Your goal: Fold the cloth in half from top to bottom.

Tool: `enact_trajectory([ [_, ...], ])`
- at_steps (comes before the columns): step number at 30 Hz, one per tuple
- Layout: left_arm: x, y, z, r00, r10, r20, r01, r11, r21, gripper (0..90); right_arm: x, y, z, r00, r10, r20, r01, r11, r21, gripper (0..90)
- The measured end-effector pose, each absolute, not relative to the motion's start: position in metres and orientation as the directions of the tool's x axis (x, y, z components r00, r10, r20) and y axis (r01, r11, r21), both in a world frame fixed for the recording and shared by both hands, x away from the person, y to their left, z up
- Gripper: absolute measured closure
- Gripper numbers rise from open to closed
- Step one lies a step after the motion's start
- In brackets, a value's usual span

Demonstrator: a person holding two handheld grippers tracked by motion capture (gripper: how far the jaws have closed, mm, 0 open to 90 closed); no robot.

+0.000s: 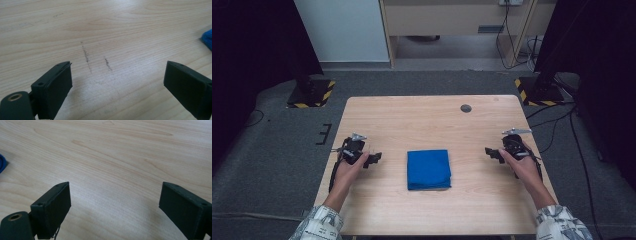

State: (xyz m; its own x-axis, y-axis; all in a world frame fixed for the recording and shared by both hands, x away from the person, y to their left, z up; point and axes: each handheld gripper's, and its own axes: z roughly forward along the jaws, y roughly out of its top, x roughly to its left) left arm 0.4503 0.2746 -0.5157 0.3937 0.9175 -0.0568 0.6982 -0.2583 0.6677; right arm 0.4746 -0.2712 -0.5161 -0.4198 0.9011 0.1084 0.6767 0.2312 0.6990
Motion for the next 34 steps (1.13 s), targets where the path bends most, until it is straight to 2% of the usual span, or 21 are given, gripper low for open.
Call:
enact_trajectory([
  [5,0.455,0.273,-0.523,0.394,0.917,-0.059,0.707,-0.262,0.657,7.3,0.484,-0.265,-0.518,-0.399,0.915,0.061,0.695,0.259,0.670,10.6],
  [12,0.455,0.272,-0.529,0.394,0.918,-0.045,0.700,-0.269,0.662,6.7,0.490,-0.256,-0.528,-0.387,0.920,0.064,0.724,0.260,0.639,8.6],
  [19,0.450,0.267,-0.534,0.406,0.914,0.004,0.671,-0.301,0.678,4.0,0.486,-0.249,-0.533,-0.405,0.914,0.002,0.698,0.308,0.647,4.6],
  [25,0.446,0.265,-0.538,0.394,0.919,0.006,0.656,-0.286,0.699,0.5,0.478,-0.248,-0.540,-0.396,0.918,0.003,0.649,0.277,0.709,3.8],
  [34,0.434,0.253,-0.538,0.414,0.910,0.008,0.649,-0.301,0.699,0.1,0.454,-0.248,-0.540,-0.433,0.901,0.003,0.637,0.304,0.708,3.9],
])
